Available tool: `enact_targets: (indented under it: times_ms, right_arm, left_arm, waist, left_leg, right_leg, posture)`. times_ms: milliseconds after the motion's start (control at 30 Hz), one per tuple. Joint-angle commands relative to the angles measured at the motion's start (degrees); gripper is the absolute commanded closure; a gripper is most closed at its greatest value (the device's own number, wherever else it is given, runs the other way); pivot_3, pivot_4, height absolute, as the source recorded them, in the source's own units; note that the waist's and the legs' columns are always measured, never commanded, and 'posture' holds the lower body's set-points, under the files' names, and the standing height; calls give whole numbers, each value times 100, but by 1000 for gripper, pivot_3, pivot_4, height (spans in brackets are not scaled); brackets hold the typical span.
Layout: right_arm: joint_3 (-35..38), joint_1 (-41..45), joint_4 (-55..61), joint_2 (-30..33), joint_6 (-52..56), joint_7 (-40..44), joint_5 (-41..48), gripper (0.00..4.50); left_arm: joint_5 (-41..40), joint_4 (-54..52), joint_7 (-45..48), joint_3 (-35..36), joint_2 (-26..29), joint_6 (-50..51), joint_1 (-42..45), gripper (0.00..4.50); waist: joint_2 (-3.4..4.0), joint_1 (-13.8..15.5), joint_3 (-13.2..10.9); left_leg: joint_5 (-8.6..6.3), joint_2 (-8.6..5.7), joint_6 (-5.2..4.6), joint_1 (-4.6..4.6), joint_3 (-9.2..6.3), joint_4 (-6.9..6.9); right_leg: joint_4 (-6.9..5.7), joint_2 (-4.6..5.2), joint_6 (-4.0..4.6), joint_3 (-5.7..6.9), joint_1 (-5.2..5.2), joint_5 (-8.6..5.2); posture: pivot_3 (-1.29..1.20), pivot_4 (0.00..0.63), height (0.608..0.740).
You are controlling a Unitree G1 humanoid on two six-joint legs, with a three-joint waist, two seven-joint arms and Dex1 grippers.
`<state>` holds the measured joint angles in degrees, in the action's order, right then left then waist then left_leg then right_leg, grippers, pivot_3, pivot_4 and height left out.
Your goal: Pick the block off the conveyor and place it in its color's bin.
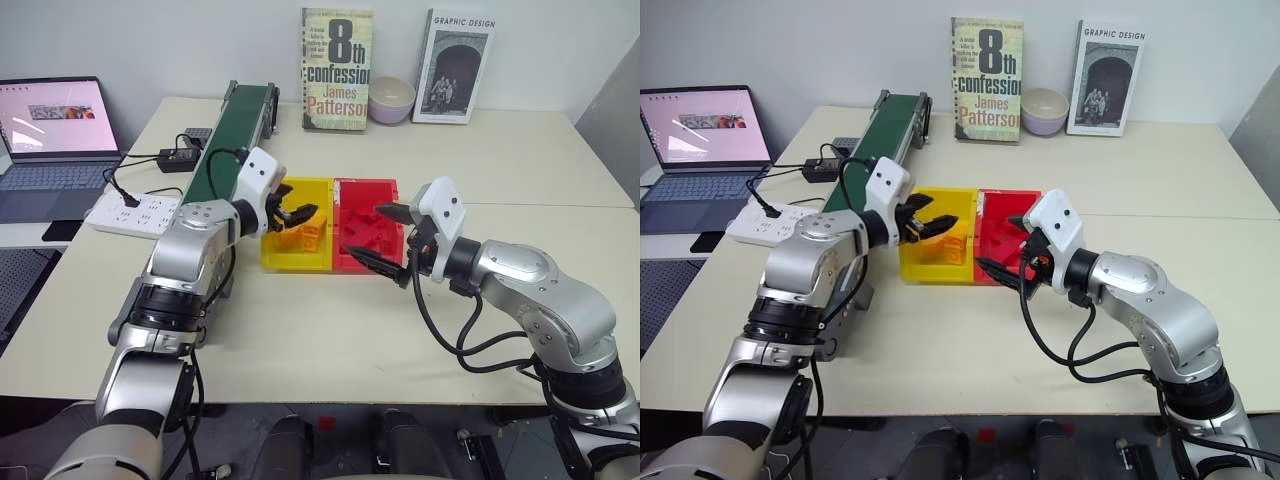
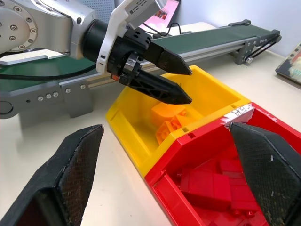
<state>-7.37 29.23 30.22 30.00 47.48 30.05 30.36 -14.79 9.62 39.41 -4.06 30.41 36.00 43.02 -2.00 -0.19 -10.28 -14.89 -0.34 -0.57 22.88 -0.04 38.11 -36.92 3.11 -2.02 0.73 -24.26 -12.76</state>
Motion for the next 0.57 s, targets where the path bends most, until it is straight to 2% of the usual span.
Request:
enact_targets:
  times_ms: [33,133,233,367,467,567]
  right_arm:
    - [257,88,19,177,-75,275,107,0]
    - [399,167,-117,413,-108,642,236,0]
    - [622,353,-361,716,-103,1147,448,0]
    - [827,465,-629,994,-90,1617,668,0]
    - [898,455,-836,1113,-144,1788,674,0]
    - [915,365,-1099,1171,-267,1809,530,0]
  left_arm:
    - [-246,-746,340,333,444,231,-177,71]
    - [-569,-1254,714,548,872,553,-474,71]
    - [-1047,-1778,1213,1002,1524,1036,-890,71]
    - [-1428,-2135,1470,1512,2137,1456,-1353,71]
    - [-1606,-2291,1474,1795,2370,1621,-1612,71]
    - [-1693,-2442,1335,2003,2361,1657,-1866,71]
  waist:
    - [0,3,0]
    - [1,-8,-1]
    - [0,-14,-2]
    - [1,-21,-3]
    - [1,-9,-3]
    - [1,11,-3]
  left_leg:
    - [0,1,0,0,1,0]
    - [0,0,0,-3,1,-2]
    - [0,1,0,-4,1,-2]
    - [0,4,0,-3,0,-1]
    - [0,5,0,-7,0,-1]
    - [0,3,0,-6,1,1]
  right_leg:
    - [0,-1,0,0,0,0]
    - [-4,0,0,-2,0,0]
    - [-2,0,1,-1,0,0]
    - [-1,-1,1,0,-1,-1]
    - [0,0,1,1,2,-4]
    - [2,0,2,0,5,-4]
  posture:
    - [0,150,740]
    - [0,150,740]
    - [0,150,740]
    - [0,150,740]
    - [0,150,740]
    - [0,150,740]
